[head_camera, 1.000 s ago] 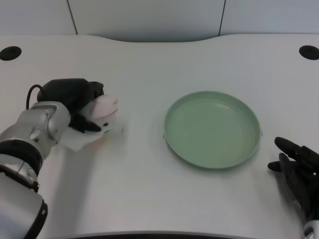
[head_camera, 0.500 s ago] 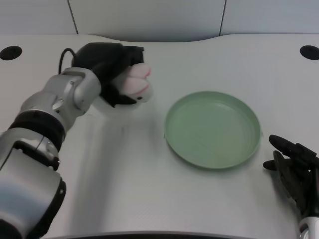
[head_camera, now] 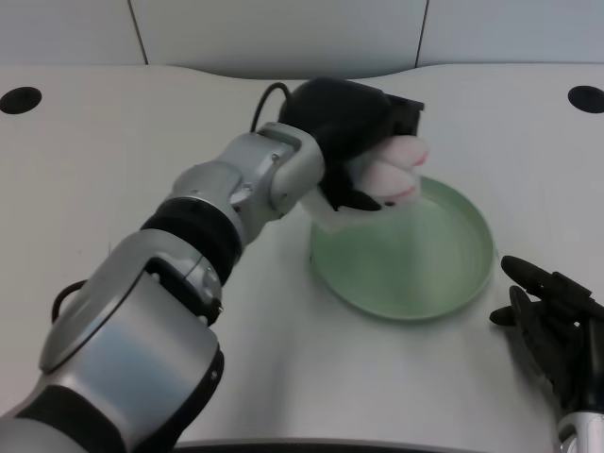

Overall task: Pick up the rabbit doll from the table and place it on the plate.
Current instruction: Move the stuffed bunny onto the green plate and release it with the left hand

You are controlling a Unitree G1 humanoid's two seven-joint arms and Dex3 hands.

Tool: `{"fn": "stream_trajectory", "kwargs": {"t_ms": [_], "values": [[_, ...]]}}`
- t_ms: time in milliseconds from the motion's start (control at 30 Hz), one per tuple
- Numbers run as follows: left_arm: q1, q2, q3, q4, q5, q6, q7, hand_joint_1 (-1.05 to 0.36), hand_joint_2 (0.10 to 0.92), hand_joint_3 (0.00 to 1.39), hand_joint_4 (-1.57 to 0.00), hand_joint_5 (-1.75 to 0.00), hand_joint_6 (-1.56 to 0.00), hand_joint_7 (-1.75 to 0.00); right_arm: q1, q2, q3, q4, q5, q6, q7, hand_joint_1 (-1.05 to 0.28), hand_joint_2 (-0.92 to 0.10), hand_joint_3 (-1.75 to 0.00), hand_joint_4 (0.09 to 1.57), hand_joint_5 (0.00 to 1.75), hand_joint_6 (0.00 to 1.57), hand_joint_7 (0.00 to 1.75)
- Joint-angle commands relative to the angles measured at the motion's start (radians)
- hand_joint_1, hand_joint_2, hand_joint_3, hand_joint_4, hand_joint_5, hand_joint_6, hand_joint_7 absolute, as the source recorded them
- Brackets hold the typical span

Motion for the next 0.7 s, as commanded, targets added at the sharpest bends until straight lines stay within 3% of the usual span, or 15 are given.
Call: {"fn": "stream_trajectory", "kwargs": {"t_ms": [33, 100, 133, 233, 333, 467, 533, 567, 633, 667, 700], "values": [[-0.033, -0.025, -0.016, 0.009, 0.015, 0.0, 0.009, -0.25, 0.496, 0.89, -0.86, -1.75, -0.68, -1.75, 0.002, -0.013, -0.007, 0.002, 0.003, 0.004, -0.013, -0.3, -0.92, -0.29, 0.71, 1.26, 1.0, 0.04], [-0.032, -0.054, -0.027, 0.016, 0.02, -0.006, 0.01, -0.27, 0.494, 0.9, -0.9, -1.75, -0.7, -1.75, 0.001, -0.018, -0.002, 0.0, -0.012, 0.01, -0.032, -0.33, -0.92, -0.28, 0.72, 1.26, 1.01, 0.04], [-0.032, -0.068, -0.032, 0.02, 0.022, -0.004, 0.0, -0.26, 0.475, 0.91, -0.9, -1.75, -0.71, -1.75, 0.0, -0.02, -0.002, 0.002, -0.012, 0.013, -0.032, -0.33, -0.92, -0.28, 0.73, 1.26, 1.01, 0.04], [-0.026, -0.1, -0.029, 0.033, 0.017, 0.018, -0.018, -0.24, 0.38, 1.06, -0.9, -1.75, -0.72, -1.75, -0.003, -0.023, -0.009, 0.01, -0.001, 0.009, -0.014, -0.34, -0.92, -0.27, 0.76, 1.26, 1.01, 0.04], [-0.016, -0.12, -0.025, 0.043, 0.013, 0.045, -0.029, -0.3, 0.447, 0.94, -0.83, -1.75, -0.65, -1.72, -0.005, -0.021, -0.016, 0.013, 0.006, 0.006, -0.006, -0.33, -0.92, -0.27, 0.76, 1.26, 1.0, 0.04], [-0.015, -0.117, -0.025, 0.047, 0.014, 0.076, -0.057, -0.3, 0.456, 0.91, -0.76, -1.75, -0.62, -1.74, -0.004, -0.021, -0.007, 0.01, -0.019, 0.016, -0.046, -0.32, -0.92, -0.27, 0.74, 1.23, 1.01, 0.05], [-0.009, -0.107, -0.027, 0.046, 0.019, 0.068, -0.041, -0.31, 0.45, 0.89, -0.75, -1.75, -0.61, -1.74, -0.003, -0.024, -0.004, 0.015, -0.029, 0.007, -0.056, -0.32, -0.92, -0.27, 0.75, 1.24, 1.01, 0.05], [-0.008, -0.103, -0.034, 0.045, 0.026, 0.069, -0.029, -0.31, 0.449, 0.89, -0.75, -1.75, -0.61, -1.75, -0.004, -0.023, -0.006, 0.014, -0.028, 0.009, -0.056, -0.32, -0.92, -0.27, 0.76, 1.24, 1.01, 0.05], [-0.011, -0.1, -0.048, 0.047, 0.043, 0.085, -0.02, -0.4, 0.594, 0.6, -0.72, -1.75, -0.51, -1.75, -0.004, -0.022, -0.007, 0.014, -0.026, 0.007, -0.052, -0.33, -0.92, -0.27, 0.75, 1.23, 1.01, 0.05], [-0.012, -0.096, -0.058, 0.048, 0.054, 0.095, -0.007, -0.42, 0.634, 0.53, -0.71, -1.75, -0.48, -1.75, -0.002, -0.025, -0.004, 0.013, -0.029, 0.008, -0.052, -0.33, -0.92, -0.27, 0.75, 1.23, 1.01, 0.05], [-0.013, -0.094, -0.063, 0.048, 0.059, 0.102, -0.005, -0.52, 0.728, 0.31, -0.55, -1.6, -0.45, -1.49, -0.001, -0.026, -0.002, 0.012, -0.03, 0.009, -0.05, -0.32, -0.92, -0.28, 0.73, 1.22, 1.01, 0.05]]}}
